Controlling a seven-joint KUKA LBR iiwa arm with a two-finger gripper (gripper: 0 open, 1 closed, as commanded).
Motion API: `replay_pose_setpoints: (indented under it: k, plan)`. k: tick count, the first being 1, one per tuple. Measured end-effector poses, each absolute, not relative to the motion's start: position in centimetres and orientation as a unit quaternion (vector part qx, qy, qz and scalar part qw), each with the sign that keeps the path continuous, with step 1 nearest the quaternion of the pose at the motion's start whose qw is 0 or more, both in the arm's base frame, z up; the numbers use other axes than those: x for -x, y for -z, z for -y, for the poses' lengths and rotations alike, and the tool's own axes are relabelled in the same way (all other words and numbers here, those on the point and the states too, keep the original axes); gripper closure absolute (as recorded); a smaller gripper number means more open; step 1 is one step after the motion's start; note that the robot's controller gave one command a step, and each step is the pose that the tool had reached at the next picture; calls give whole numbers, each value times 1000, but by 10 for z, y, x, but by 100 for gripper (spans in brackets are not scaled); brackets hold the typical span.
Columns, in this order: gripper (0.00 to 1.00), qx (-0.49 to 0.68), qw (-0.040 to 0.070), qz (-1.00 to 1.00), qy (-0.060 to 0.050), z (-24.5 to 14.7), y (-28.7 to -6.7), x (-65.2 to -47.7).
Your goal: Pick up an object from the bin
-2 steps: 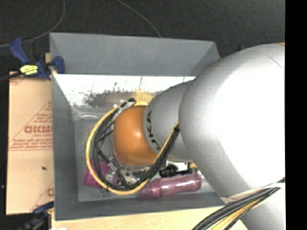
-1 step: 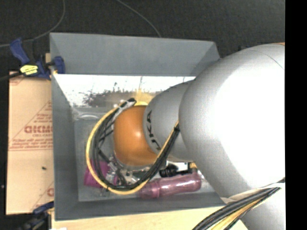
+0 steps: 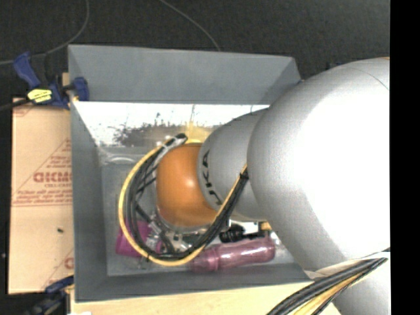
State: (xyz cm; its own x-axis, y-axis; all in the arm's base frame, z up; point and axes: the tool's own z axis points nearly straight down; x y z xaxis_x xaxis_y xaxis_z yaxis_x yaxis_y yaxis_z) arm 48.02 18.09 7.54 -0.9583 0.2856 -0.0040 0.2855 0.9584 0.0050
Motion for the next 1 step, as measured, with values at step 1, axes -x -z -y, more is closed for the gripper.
replay_pose_setpoints:
  k: [1]
  plan:
    - [100,-144,3,-990,-3,-181,-87,-481]
